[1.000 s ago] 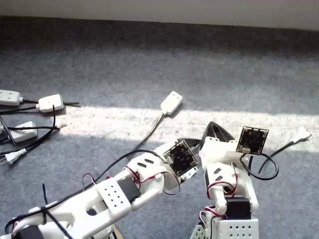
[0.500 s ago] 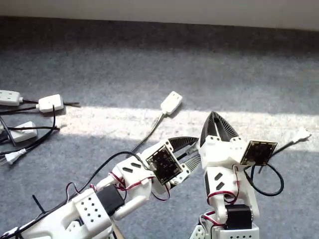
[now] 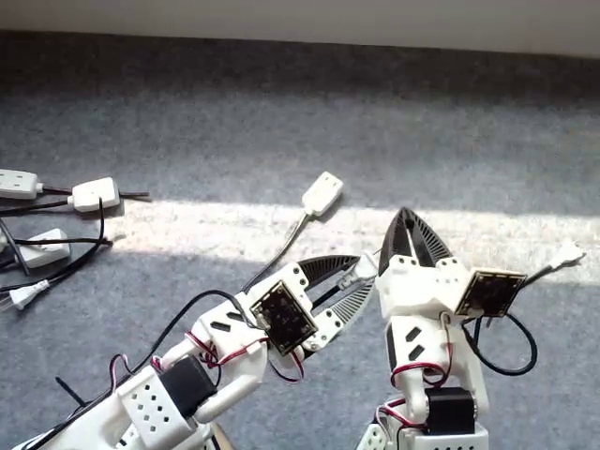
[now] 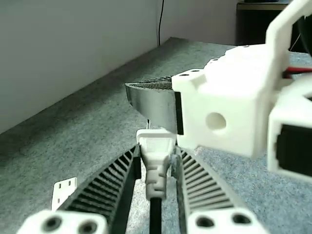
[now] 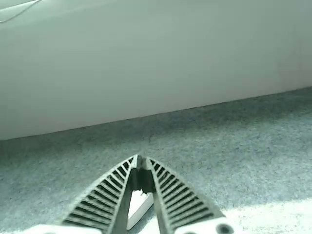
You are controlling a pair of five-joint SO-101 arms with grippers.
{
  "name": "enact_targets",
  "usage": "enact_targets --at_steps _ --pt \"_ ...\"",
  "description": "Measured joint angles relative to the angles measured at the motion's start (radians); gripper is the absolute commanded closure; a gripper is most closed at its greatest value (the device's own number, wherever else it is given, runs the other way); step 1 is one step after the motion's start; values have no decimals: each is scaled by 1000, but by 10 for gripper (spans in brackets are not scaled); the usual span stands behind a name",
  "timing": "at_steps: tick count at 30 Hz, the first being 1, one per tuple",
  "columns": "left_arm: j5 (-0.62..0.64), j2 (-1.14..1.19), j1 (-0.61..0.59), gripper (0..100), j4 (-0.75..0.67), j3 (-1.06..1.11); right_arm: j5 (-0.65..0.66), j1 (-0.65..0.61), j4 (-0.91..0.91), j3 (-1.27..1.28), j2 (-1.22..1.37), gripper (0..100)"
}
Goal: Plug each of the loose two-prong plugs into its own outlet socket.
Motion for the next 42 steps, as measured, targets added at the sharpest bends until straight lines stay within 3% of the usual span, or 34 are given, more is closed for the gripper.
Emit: enact_targets --at_steps 16,29,42 --pt "0 -54 2 993 -5 97 2 6 14 -81 14 989" --pt "2 -74 31 993 -8 103 8 -34 -40 -256 354 990" --pt "0 -74 64 993 -8 130 6 -95 -66 -328 361 990"
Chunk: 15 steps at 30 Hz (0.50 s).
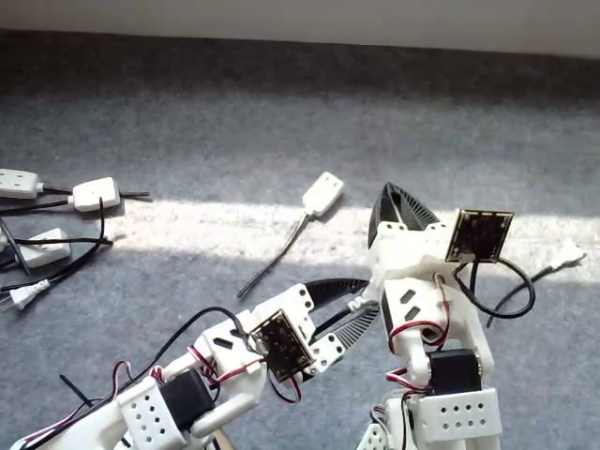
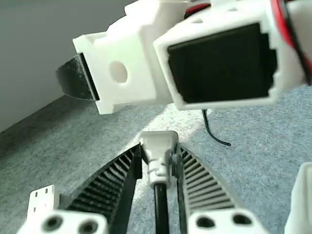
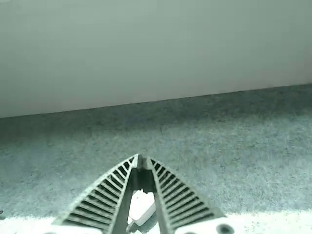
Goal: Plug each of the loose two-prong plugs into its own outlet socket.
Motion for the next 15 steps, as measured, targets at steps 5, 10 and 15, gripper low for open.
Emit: enact_targets --at_steps 5,10,15 --pt "2 -3 2 993 0 0 0 40 -28 87 6 990" --pt "2 -2 3 993 2 2 2 98 -64 175 -5 990" --pt "2 -2 3 993 3 3 2 103 -83 216 -6 990"
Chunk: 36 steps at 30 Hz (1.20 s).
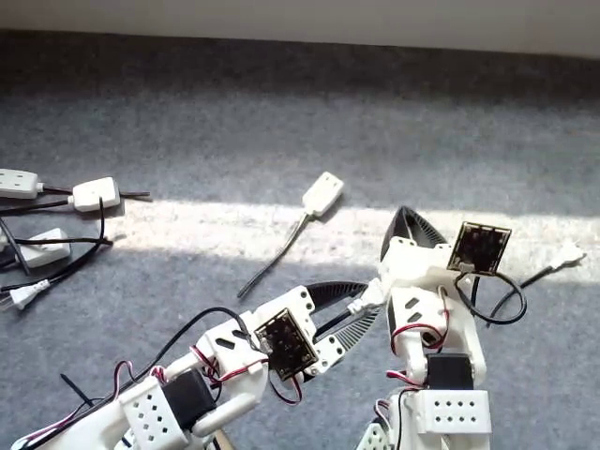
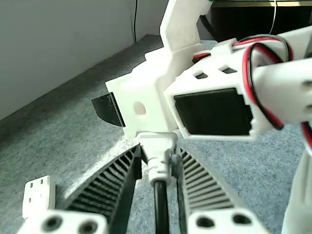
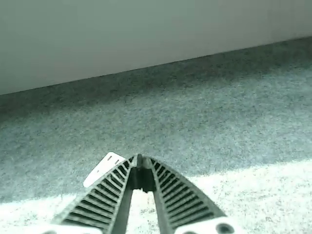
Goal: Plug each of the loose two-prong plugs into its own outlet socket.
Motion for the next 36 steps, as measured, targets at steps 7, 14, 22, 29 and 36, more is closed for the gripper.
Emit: enact_targets --at_steps 7,14,22,29,36 --pt "0 2 0 993 0 0 0 0 -3 0 0 990" --pt "0 3 0 993 3 3 0 -32 -12 48 -2 990" --pt "2 2 -9 993 2 0 -20 6 8 -18 8 947" --pt "0 0 -137 993 -2 -25 -146 95 78 -75 12 846" --pt "0 14 -247 993 69 -91 -160 106 100 5 12 846"
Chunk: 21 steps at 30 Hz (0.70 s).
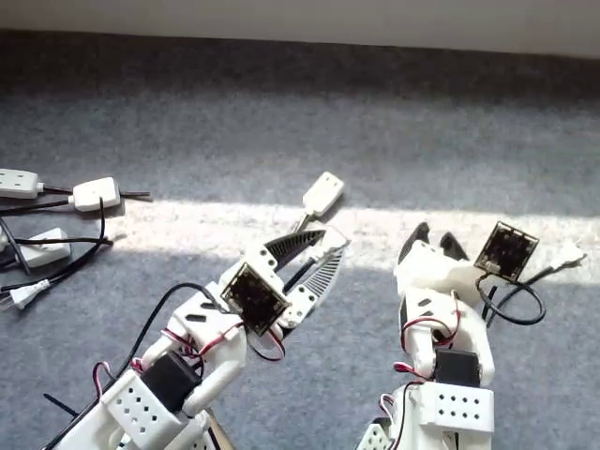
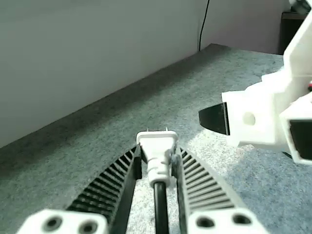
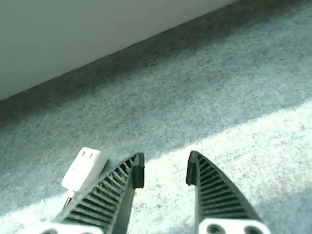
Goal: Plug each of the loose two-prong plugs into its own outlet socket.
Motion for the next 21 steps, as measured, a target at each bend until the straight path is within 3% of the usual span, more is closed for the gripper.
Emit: enact_targets --at_steps 5,21 --pt "0 213 -54 993 130 -206 0 -2 5 69 0 846" --pt "35 1392 -147 993 594 -1260 0 -37 5 115 0 846"
